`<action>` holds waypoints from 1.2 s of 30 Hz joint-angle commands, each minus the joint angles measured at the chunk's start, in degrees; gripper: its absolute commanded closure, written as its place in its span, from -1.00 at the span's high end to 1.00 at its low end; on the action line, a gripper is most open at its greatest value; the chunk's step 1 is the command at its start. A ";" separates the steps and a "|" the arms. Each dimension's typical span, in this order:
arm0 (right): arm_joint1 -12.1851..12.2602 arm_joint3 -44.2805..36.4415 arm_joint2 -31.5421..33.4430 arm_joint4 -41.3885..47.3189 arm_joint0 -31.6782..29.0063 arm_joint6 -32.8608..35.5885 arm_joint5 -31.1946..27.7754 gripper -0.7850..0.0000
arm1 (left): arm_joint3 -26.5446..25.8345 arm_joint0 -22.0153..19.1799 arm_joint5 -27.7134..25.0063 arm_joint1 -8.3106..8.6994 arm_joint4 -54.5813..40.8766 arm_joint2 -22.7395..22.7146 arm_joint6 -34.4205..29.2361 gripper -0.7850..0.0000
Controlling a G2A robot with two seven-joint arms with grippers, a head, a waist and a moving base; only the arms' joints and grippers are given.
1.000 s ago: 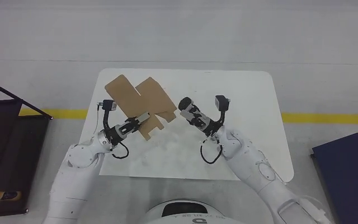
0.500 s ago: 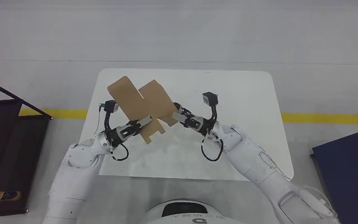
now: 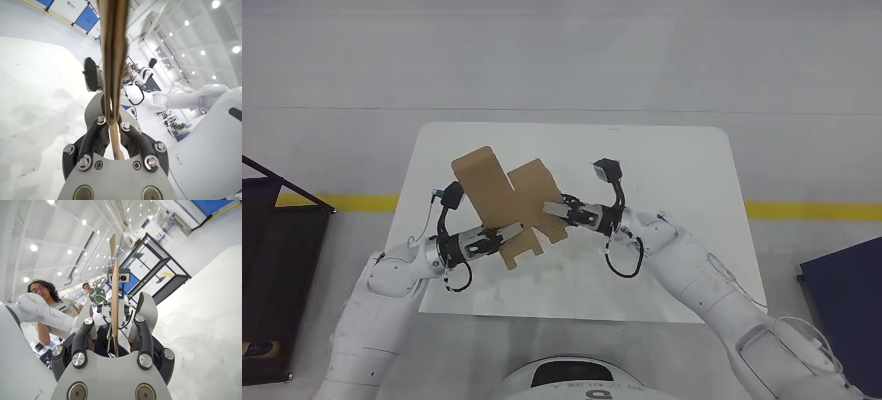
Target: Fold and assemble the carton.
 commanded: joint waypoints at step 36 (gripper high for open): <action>3.21 -6.22 25.32 18.48 -13.43 1.08 0.00 -1.00 | 5.19 -1.66 -0.01 2.83 11.31 -5.50 10.94 1.00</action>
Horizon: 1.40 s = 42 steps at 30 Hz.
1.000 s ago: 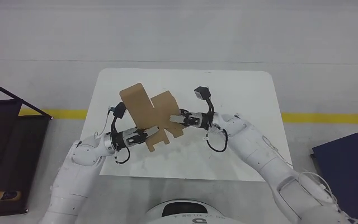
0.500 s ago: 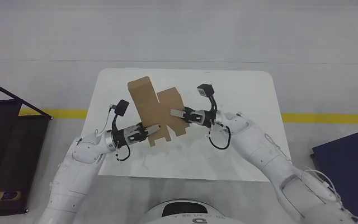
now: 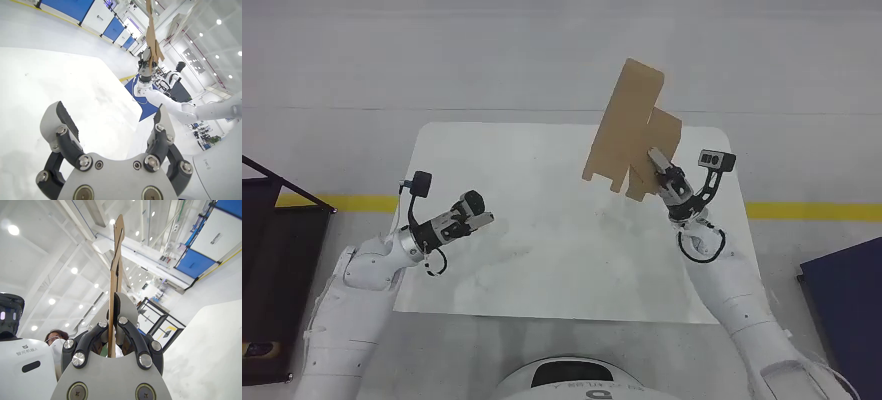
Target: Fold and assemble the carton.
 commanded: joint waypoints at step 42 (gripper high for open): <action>-3.37 -31.99 -1.44 95.71 -16.79 2.34 96.96 -1.00 | 0.00 -0.02 -0.01 -0.01 -0.08 0.04 -0.09 1.00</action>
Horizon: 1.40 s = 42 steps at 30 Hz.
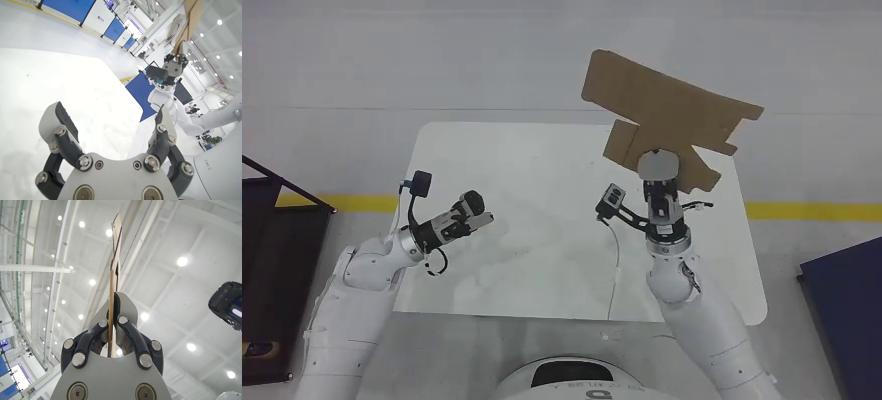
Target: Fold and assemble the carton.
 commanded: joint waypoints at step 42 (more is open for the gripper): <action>1.57 -14.77 8.38 -30.36 1.23 -19.17 0.36 -1.00 | 0.00 0.00 0.00 0.00 0.00 0.00 0.00 1.00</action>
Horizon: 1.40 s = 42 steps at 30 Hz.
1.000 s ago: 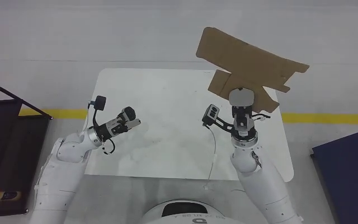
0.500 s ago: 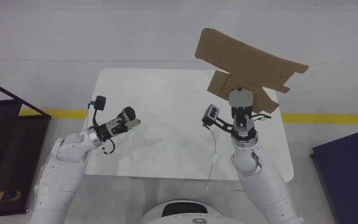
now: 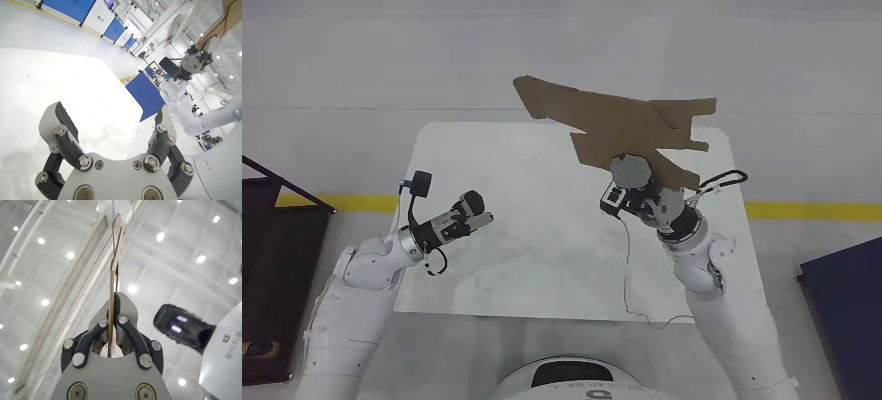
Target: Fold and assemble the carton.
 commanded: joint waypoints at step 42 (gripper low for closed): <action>4.16 -19.94 4.32 -70.00 -11.65 -17.53 -14.13 -1.00 | 0.00 0.00 0.00 0.00 0.00 0.00 0.00 1.00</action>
